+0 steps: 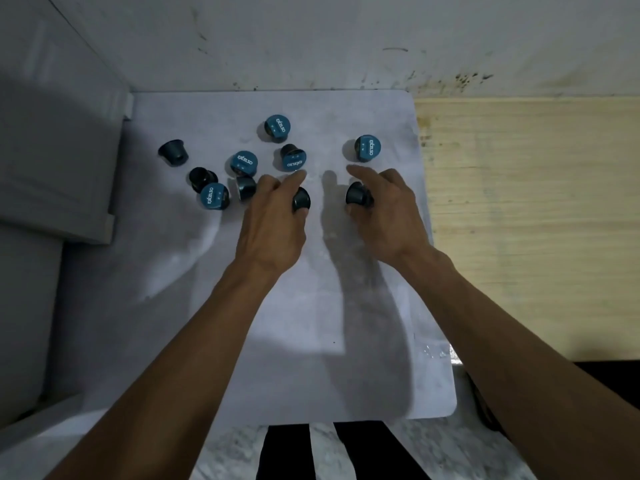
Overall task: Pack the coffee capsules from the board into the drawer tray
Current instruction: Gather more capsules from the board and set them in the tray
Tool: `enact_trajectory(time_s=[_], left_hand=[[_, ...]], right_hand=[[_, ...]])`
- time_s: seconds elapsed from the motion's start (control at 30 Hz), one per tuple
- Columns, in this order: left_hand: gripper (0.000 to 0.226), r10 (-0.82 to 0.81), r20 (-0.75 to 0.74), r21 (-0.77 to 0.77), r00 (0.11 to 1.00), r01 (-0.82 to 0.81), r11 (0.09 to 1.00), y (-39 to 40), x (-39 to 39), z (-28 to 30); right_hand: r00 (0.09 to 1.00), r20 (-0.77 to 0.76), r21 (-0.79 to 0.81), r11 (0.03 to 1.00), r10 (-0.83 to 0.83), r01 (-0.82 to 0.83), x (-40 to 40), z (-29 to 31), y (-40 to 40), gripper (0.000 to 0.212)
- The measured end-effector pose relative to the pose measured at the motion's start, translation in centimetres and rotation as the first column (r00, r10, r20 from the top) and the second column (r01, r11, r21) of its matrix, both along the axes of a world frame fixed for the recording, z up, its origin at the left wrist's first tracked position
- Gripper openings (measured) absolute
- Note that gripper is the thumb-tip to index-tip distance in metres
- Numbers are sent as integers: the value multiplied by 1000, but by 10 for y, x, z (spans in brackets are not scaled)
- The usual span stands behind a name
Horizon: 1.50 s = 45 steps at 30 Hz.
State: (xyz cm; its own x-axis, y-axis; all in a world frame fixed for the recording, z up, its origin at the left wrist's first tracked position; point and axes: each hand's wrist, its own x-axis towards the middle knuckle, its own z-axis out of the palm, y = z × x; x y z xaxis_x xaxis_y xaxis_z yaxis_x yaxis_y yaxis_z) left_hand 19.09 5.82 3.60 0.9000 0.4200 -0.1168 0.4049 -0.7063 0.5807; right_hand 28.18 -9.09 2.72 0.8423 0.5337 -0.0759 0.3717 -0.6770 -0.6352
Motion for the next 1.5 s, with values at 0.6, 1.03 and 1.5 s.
enact_trajectory(time_s=[0.6, 1.03, 1.5], left_hand=[[21, 182, 483, -26, 856, -193, 981, -23, -10, -54], [27, 181, 526, -52, 831, -181, 982, -21, -15, -55], [27, 364, 495, -189, 789, -311, 932, -2, -127, 90]], right_hand=[[926, 216, 429, 882, -310, 196, -31, -49, -12, 27], [920, 255, 438, 884, -297, 164, -34, -51, -16, 24], [982, 95, 473, 875, -165, 101, -104, 64, 4, 26]])
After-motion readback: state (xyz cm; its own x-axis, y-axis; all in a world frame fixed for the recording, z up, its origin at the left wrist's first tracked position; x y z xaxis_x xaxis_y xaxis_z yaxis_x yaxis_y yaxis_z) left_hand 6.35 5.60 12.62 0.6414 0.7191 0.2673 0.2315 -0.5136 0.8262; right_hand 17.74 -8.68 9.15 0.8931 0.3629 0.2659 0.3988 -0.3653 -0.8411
